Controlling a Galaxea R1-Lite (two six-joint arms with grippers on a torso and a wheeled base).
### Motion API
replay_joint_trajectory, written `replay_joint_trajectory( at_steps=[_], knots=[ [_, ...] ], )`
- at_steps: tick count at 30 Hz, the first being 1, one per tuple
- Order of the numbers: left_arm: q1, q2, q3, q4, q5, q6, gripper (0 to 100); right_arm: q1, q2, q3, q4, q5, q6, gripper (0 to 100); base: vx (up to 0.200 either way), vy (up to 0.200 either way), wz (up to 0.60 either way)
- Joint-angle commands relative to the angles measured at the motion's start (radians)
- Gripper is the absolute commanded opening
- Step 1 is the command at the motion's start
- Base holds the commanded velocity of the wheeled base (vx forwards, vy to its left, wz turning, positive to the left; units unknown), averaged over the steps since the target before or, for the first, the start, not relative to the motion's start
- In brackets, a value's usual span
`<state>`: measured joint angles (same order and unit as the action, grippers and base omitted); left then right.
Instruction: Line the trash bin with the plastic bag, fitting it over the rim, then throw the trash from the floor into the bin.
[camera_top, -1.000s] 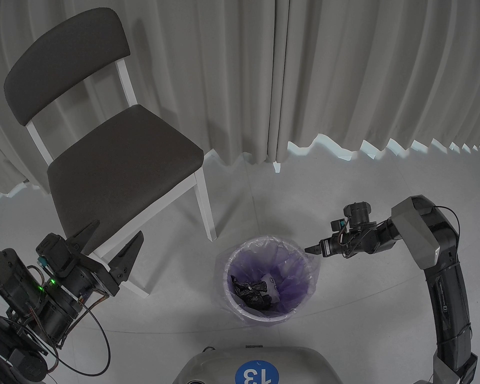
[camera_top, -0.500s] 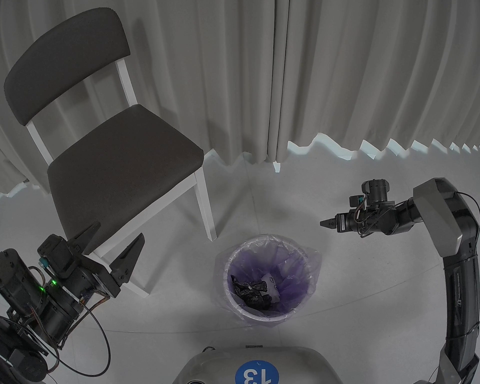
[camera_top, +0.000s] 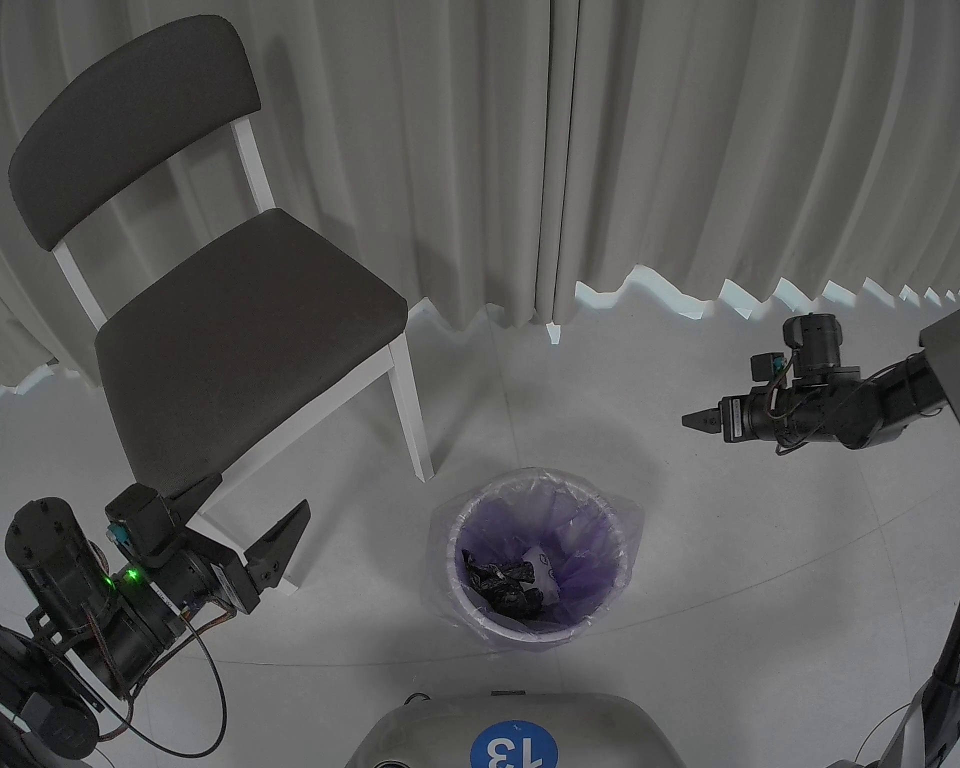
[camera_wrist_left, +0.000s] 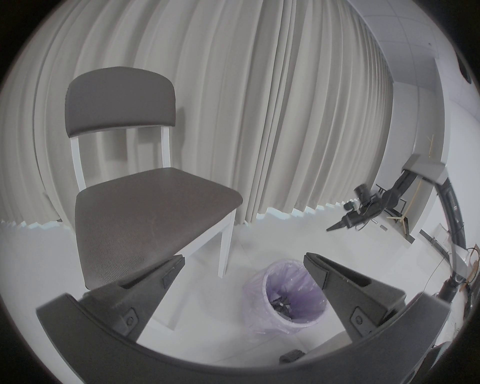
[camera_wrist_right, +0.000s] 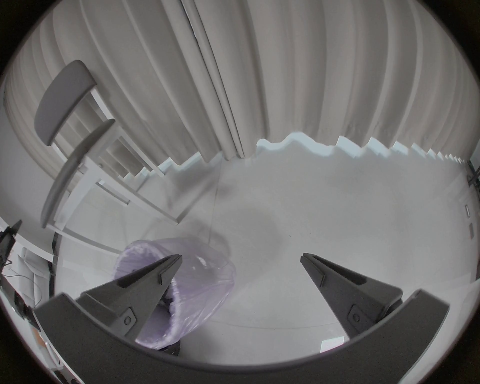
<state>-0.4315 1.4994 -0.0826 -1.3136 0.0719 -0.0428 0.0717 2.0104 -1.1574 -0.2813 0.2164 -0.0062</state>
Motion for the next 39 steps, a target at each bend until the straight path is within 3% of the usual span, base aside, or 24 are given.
replay_joint_trajectory(
  at_steps=[1,3,6,11,14,20,25,31,34,39],
  knots=[
    [0.007,0.007,-0.066,0.106,0.042,-0.002,100,0.005,-0.332,0.206,-0.016,-0.031,-0.051,100,0.000,0.000,0.00],
    [0.007,0.005,-0.071,0.113,0.046,-0.002,100,0.005,-0.343,0.213,-0.016,-0.037,-0.054,100,0.000,0.000,0.00],
    [0.010,-0.033,-0.157,0.220,0.088,0.001,100,0.025,-0.489,0.300,-0.016,-0.100,-0.078,100,0.000,0.000,0.00],
    [0.059,-0.113,-0.318,0.458,0.077,0.003,100,0.028,-0.688,0.386,0.002,-0.104,-0.101,100,0.000,0.000,0.00],
    [0.083,-0.122,-0.364,0.511,0.075,0.001,100,0.026,-0.748,0.409,0.011,-0.106,-0.115,100,0.000,0.000,0.00],
    [0.096,-0.263,-0.404,0.654,0.075,0.004,100,0.019,-0.990,0.430,0.131,-0.107,-0.121,100,0.000,0.000,0.00],
    [0.108,-0.482,-0.460,0.866,0.074,0.006,100,0.017,-1.144,0.360,0.272,-0.107,-0.121,100,0.000,0.000,0.00],
    [0.178,-0.720,-0.549,1.156,-0.012,0.007,100,0.016,-1.306,0.297,0.402,-0.107,-0.121,100,0.000,0.000,0.00],
    [0.209,-0.783,-0.579,1.235,-0.041,0.007,100,0.011,-1.366,0.274,0.432,-0.107,-0.120,100,0.000,0.000,0.00],
    [0.234,-0.881,-0.556,1.258,-0.070,0.007,100,-0.010,-1.495,0.254,0.482,-0.103,-0.112,100,0.000,0.000,0.00]
  ],
)
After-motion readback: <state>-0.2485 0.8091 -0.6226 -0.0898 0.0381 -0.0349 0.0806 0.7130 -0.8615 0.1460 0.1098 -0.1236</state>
